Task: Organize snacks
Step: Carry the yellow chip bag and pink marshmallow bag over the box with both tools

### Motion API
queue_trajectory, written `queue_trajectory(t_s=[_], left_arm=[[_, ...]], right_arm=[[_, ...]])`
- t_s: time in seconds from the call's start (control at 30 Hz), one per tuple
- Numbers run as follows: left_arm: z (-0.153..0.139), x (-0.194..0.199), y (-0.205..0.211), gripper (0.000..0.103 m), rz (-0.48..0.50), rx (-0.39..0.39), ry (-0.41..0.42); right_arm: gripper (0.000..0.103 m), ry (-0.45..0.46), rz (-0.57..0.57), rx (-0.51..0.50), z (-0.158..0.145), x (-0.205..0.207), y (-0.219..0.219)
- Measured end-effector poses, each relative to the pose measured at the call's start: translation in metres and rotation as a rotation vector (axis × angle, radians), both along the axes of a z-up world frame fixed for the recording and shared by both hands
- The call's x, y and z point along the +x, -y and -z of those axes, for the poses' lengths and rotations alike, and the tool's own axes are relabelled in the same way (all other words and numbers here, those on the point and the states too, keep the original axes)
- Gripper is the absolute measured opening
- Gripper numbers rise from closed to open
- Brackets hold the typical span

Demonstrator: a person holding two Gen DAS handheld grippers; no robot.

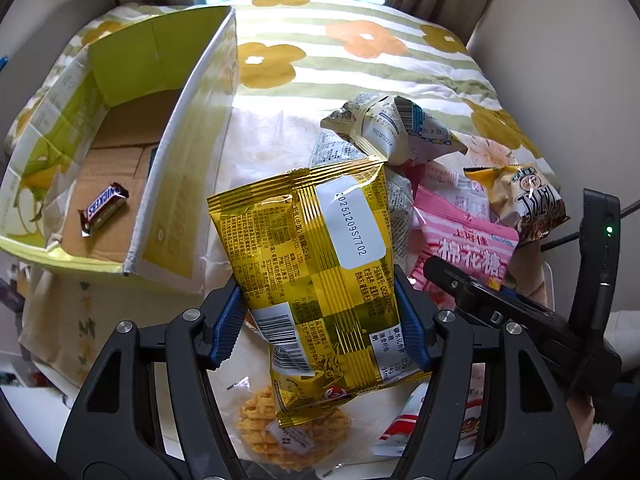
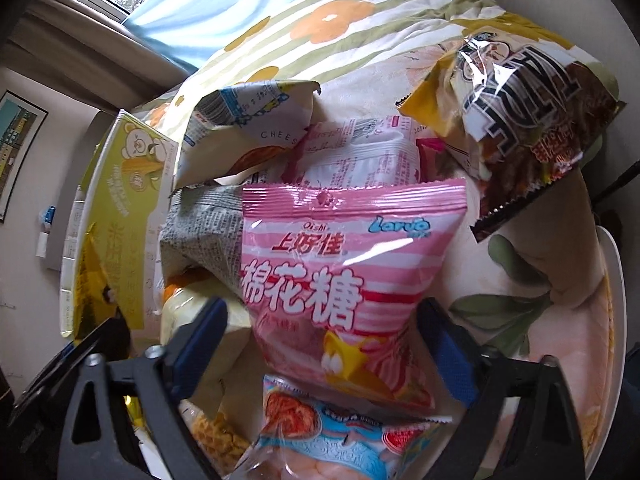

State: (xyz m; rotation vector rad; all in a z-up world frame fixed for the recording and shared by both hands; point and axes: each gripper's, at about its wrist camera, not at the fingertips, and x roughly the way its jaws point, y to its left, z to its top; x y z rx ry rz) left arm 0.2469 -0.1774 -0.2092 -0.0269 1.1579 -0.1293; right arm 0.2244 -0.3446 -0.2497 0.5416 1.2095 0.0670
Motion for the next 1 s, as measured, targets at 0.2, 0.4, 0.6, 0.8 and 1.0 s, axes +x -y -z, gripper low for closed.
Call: queue_trajectory(t_s=[0.2,0.4,0.6,0.8,1.0], left_arm=[[-0.001,-0.003,-0.002,0.063,0.003,-0.008,0.004],[-0.014,-0.013,-0.007,0.063,-0.006,-0.017,0.031],[-0.042,-0.027,-0.016,0.063,-0.017,-0.037,0.100],[-0.080,-0.031,-0.042,0.063,-0.049,-0.054,0.177],[-0.114,-0.021,-0.089,0.063,-0.088,-0.069,0.229]], right_arm=[[0.060,0.032,0.010,-0.014,-0.006,-0.007,0.001],[0.059,0.102,-0.005,-0.040,-0.031,-0.022,0.001],[0.059,0.199,-0.080,-0.087,-0.071,-0.036,-0.004],[0.059,0.293,-0.218,-0.132,-0.119,-0.036,-0.028],[0.059,0.329,-0.310,-0.135,-0.153,-0.022,-0.072]])
